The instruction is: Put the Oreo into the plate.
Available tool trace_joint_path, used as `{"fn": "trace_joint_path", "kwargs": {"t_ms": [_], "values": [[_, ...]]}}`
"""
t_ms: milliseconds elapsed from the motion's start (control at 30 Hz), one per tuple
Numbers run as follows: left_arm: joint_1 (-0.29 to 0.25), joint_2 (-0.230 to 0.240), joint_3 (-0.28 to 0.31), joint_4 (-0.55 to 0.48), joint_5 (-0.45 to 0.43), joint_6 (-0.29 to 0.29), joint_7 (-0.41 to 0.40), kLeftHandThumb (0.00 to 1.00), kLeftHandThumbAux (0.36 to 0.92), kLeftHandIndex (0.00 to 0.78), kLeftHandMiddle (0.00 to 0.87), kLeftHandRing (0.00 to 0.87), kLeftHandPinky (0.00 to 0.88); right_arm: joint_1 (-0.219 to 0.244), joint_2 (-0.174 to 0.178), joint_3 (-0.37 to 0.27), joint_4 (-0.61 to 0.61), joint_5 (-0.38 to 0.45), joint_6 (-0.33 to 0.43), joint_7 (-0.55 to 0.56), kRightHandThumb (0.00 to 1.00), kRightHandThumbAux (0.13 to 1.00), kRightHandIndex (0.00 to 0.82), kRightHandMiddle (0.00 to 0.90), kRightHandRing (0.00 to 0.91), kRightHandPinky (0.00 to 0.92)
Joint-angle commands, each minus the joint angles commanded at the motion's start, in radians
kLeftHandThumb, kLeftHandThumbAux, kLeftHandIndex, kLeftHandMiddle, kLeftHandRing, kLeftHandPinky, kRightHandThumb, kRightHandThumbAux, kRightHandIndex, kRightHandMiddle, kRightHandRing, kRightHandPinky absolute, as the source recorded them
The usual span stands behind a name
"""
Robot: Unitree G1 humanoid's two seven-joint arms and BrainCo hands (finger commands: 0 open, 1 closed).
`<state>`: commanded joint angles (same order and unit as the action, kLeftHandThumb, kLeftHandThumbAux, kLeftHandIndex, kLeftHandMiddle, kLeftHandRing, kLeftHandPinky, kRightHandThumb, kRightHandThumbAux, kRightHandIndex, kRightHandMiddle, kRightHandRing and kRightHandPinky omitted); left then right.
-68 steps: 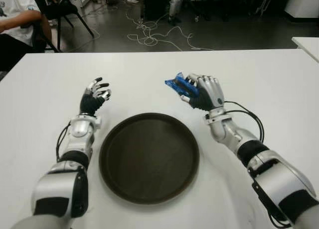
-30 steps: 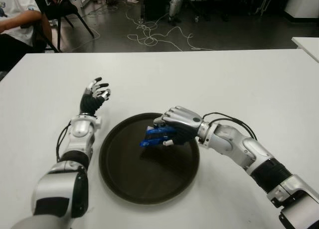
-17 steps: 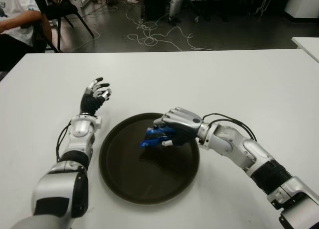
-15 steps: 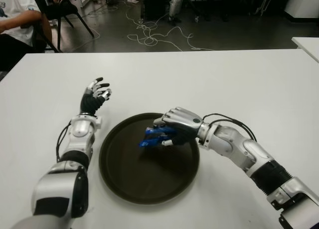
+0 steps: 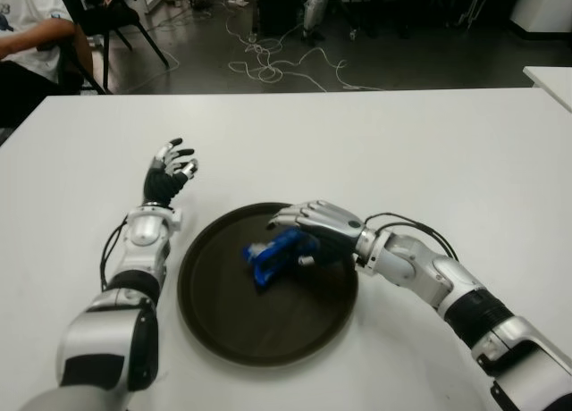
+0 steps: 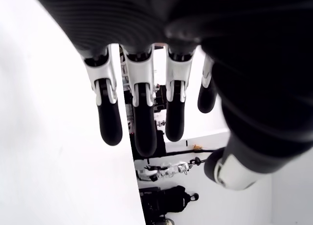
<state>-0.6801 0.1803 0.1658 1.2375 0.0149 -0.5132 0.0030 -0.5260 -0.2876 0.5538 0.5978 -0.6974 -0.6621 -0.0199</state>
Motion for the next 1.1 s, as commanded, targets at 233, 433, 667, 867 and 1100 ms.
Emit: {"fn": "trace_joint_path", "kwargs": {"t_ms": [233,433,667,867,1100], "values": [[0.001,-0.002,0.006,0.0,-0.007,-0.004,-0.014,0.328,0.722,0.155,0.265,0.306,0.34,-0.039,0.019,-0.007,0.11,0.0,-0.028,-0.058,0.001,0.743,0.0,0.0,0.0,0.0],[0.0,-0.002,0.008,0.001,-0.007,-0.002,-0.015,0.337,0.717,0.158,0.265,0.311,0.348,-0.146,0.023,-0.034,0.365,0.01,-0.043,-0.147,0.0,0.754,0.0,0.0,0.0,0.0],[0.001,-0.001,0.004,0.0,-0.001,-0.01,-0.017,0.315,0.737,0.156,0.262,0.309,0.345,-0.215,0.058,-0.075,0.57,0.034,-0.01,-0.273,0.0,0.791,0.0,0.0,0.0,0.0],[0.002,0.0,0.003,0.0,-0.002,-0.015,-0.031,0.299,0.747,0.151,0.261,0.303,0.33,-0.234,0.069,-0.148,0.637,0.11,0.023,-0.27,0.0,0.792,0.0,0.0,0.0,0.0],[-0.002,0.002,0.008,0.003,-0.007,-0.009,-0.047,0.316,0.749,0.154,0.267,0.311,0.338,-0.263,0.084,-0.218,0.675,0.192,0.096,-0.219,0.0,0.782,0.0,0.001,0.0,0.008]]}}
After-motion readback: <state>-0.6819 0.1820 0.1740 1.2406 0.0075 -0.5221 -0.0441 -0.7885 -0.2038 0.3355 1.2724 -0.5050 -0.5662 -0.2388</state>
